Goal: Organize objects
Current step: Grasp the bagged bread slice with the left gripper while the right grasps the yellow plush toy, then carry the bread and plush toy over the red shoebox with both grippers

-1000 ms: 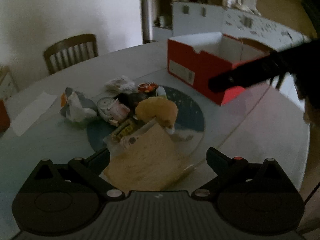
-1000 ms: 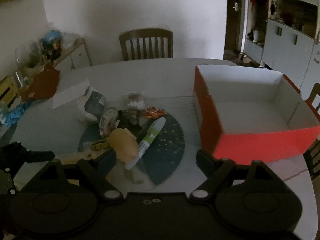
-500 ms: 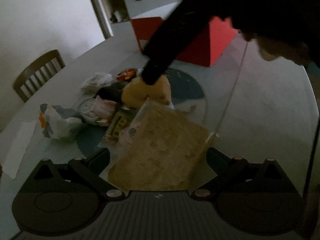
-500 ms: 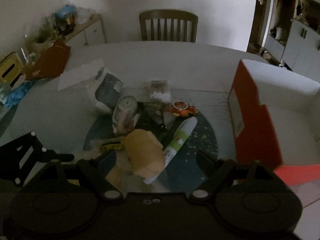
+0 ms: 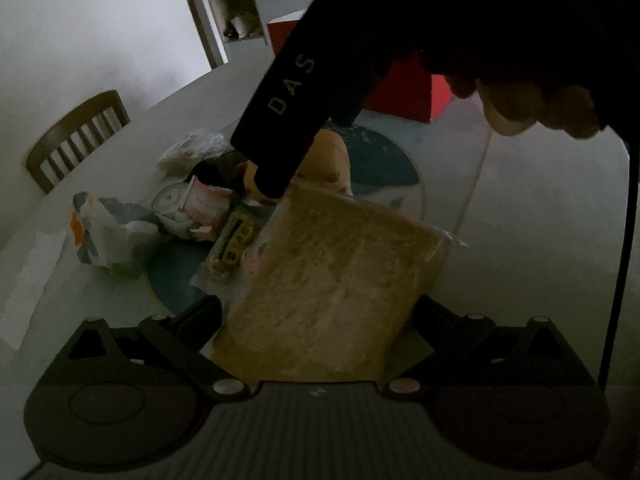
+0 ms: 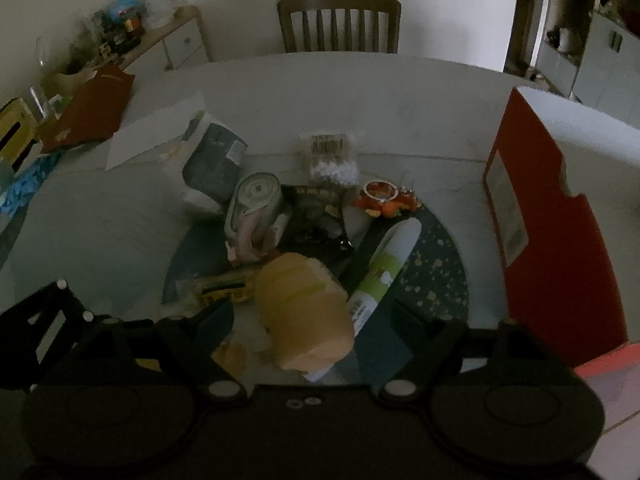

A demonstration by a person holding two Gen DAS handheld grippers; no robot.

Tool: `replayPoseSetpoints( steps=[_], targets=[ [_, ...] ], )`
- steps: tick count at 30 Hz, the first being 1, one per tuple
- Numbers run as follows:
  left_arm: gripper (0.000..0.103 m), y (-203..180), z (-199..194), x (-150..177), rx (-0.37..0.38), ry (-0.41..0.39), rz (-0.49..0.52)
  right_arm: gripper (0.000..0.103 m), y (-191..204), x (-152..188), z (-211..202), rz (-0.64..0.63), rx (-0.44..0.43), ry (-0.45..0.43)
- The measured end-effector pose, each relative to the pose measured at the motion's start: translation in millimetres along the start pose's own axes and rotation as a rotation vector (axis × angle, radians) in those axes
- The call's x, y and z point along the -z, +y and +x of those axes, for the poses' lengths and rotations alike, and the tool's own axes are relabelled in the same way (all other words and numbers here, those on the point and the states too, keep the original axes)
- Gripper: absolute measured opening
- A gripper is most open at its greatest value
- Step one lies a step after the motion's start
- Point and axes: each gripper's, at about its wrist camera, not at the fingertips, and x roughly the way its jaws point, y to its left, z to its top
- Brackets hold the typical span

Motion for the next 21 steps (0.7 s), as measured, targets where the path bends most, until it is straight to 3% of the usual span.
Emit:
replayPoseSetpoints(
  steps=[3,8,21],
  targets=[
    [0.096,1,-1,-1,-0.001,-0.005,-0.029,0.074,-4,-1,2,0.048,-0.030,0.013],
    [0.090,1,-5,1,0.005,-0.011,-0.053,0.052,-2,-2,-1,0.078,-0.060,0.018],
    [0.085,-2,-31,-3,-0.003,-0.048,-0.075,0.044,0,-1,-30,0.137,-0.071,-0.053]
  ],
)
